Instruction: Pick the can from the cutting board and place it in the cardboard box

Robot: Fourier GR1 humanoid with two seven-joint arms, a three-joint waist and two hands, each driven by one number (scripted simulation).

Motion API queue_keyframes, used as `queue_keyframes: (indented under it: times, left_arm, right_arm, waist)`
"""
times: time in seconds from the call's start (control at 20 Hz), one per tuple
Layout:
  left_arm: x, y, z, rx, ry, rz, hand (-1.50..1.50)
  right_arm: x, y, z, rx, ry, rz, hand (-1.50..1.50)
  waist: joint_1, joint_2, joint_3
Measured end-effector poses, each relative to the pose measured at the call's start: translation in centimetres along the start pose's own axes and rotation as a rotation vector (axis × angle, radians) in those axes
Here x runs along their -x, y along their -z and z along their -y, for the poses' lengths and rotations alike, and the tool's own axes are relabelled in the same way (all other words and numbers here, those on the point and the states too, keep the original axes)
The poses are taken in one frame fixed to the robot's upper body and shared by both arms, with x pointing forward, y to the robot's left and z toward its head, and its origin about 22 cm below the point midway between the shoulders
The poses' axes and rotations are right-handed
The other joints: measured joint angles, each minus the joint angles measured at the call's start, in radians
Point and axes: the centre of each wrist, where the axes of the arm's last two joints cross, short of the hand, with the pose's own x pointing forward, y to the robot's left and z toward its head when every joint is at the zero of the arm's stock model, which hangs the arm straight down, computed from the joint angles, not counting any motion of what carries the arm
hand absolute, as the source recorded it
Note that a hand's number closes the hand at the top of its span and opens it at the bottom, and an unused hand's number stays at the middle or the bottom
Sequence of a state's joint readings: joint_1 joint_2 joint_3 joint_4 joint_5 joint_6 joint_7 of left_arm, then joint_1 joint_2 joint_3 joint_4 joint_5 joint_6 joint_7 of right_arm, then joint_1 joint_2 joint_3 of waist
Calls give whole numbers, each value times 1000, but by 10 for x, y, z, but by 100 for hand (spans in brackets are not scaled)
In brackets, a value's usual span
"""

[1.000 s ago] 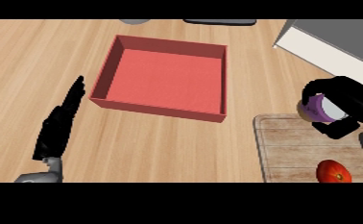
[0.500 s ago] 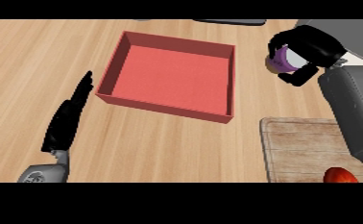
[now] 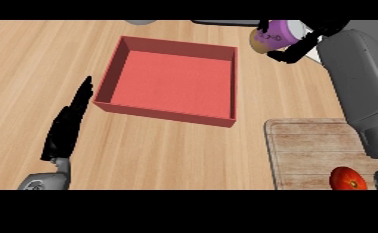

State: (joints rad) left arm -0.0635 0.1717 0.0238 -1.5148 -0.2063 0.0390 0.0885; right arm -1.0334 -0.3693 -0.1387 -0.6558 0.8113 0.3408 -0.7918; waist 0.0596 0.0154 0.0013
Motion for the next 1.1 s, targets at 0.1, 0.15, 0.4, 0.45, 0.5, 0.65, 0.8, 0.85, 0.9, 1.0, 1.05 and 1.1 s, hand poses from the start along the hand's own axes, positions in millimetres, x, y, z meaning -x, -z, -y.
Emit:
queue_keyframes:
  times: [0.1, 0.15, 0.4, 0.45, 0.5, 0.65, 0.8, 0.85, 0.9, 1.0, 1.05, 1.1]
  left_arm:
    - [2, -5, -3, -2, 1, -3, 0]
    - [4, -5, -4, -7, 1, -8, 0]
    - [8, -9, -8, -19, 0, -16, 0]
    - [8, -6, -10, -21, -2, -20, 0]
    - [9, -6, -11, -21, 1, -20, 0]
    - [12, -9, -8, -28, 3, -21, 0]
    - [10, -14, -14, -34, 4, -17, 0]
    - [9, -14, -12, -31, 2, -19, 0]
    - [9, -14, -11, -32, 1, -21, 0]
    - [7, -9, -10, -31, 4, -21, 0]
    - [9, -9, -13, -33, 4, -21, 0]
    - [8, -9, -9, -28, 2, -22, 0]
  right_arm:
    - [-6, 12, 8, 25, 45, 37, 150]
    - [-10, 20, 11, 30, 63, 53, 150]
    - [-34, 60, 9, 29, 124, 126, 150]
    - [-40, 70, 9, 22, 133, 137, 150]
    - [-47, 78, 8, 14, 139, 145, 150]
    - [-68, 104, 4, -12, 156, 160, 150]
    - [-87, 126, -10, -45, 167, 169, 150]
    - [-94, 134, -17, -56, 170, 166, 150]
    - [-101, 141, -19, -69, 169, 169, 150]
    - [-109, 151, -32, -98, 165, 162, 150]
    - [-113, 155, -37, -113, 163, 160, 150]
    - [-118, 160, -41, -131, 158, 153, 150]
  waist:
    - [-3, -2, 0]
    - [-8, -4, -1]
    - [-22, -8, -1]
    - [-26, -9, -1]
    - [-29, -9, -1]
    - [-33, -11, -2]
    - [-35, -13, -2]
    - [-34, -12, -2]
    - [-36, -12, -2]
    - [-35, -11, -2]
    - [-35, -11, -2]
    - [-33, -10, -2]
